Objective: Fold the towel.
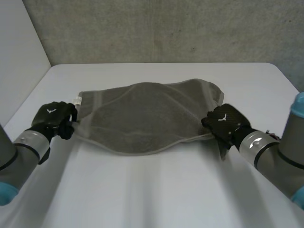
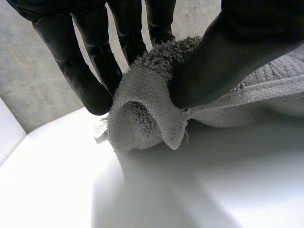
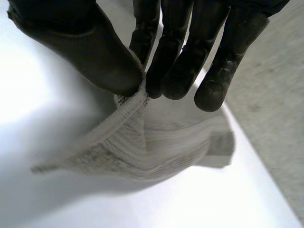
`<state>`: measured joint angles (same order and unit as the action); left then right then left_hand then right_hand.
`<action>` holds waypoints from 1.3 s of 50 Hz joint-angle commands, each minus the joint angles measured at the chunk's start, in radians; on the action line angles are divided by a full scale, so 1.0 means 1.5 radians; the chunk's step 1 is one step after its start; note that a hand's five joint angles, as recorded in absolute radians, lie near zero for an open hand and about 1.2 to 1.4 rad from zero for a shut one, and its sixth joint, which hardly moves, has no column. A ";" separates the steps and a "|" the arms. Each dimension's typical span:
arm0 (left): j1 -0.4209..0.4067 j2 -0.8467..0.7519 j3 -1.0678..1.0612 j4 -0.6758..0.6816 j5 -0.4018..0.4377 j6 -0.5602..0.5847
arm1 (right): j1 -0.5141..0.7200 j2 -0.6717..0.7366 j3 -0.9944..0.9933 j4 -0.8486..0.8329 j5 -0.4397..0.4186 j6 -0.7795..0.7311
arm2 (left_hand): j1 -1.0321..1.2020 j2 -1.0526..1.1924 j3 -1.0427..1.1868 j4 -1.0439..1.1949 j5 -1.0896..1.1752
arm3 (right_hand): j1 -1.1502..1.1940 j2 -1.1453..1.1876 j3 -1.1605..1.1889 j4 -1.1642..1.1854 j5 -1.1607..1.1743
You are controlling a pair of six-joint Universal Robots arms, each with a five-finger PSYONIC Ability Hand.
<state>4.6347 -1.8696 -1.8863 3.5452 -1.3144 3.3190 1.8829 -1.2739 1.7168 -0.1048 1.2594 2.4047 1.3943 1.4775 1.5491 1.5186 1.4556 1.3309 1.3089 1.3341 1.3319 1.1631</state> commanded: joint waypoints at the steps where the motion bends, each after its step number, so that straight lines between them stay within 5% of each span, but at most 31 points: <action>1: 0.015 0.127 -0.042 -0.023 0.029 -0.018 | -0.033 -0.121 -0.001 0.035 -0.013 0.001 | 0.001 -0.054 -0.102 -0.082 -0.156 | 0.044 0.058 0.041 0.043 0.039; 8: 0.059 0.312 -0.047 -0.089 0.049 -0.134 | -0.075 -0.247 -0.062 0.153 -0.103 0.009 | 0.001 -0.054 -0.102 -0.082 -0.156 | 0.044 0.058 0.041 0.043 0.039; 17: 0.080 0.359 -0.039 -0.108 0.050 -0.201 | -0.106 -0.248 -0.108 0.224 -0.137 -0.001 | 0.001 -0.054 -0.102 -0.082 -0.156 | 0.044 0.058 0.041 0.043 0.039; 35: 0.082 0.102 0.016 -0.101 0.039 -0.150 | -0.095 0.069 -0.228 0.221 -0.121 -0.193 | 0.001 -0.054 -0.102 -0.082 -0.156 | 0.044 0.058 0.041 0.043 0.039; 41: 0.083 0.066 0.051 -0.108 0.036 -0.127 | -0.090 0.107 -0.266 0.221 -0.113 -0.194 | 0.001 -0.054 -0.102 -0.082 -0.156 | 0.044 0.058 0.041 0.043 0.039; 47: 0.081 0.060 0.058 -0.106 0.015 -0.130 | -0.089 0.109 -0.266 0.221 -0.106 -0.174 | 0.001 -0.054 -0.102 -0.082 -0.156 | 0.029 0.043 0.026 0.028 0.024; 49: 0.076 0.060 0.054 -0.105 0.014 -0.130 | -0.091 0.111 -0.252 0.227 -0.099 -0.135 | 0.001 -0.054 -0.102 -0.082 -0.156 | -0.242 -0.228 -0.244 -0.243 -0.247; 54: 0.072 0.062 0.045 -0.103 0.015 -0.130 | -0.101 0.106 -0.224 0.237 -0.091 -0.053 | 0.001 -0.054 -0.102 -0.082 -0.156 | -0.415 -0.401 -0.418 -0.416 -0.420; 65: 0.068 0.074 0.023 -0.104 0.016 -0.131 | -0.105 0.094 -0.176 0.275 -0.086 0.080 | 0.001 -0.054 -0.102 -0.082 -0.156 | -0.422 -0.407 -0.424 -0.422 -0.426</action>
<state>4.7369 -1.7701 -1.8356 3.3889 -1.2922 3.1232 1.7285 -1.1218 1.4171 0.2782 1.1286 2.4302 1.3943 1.4865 1.5494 1.5187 1.4555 0.7343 0.7436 0.7375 0.7331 0.5408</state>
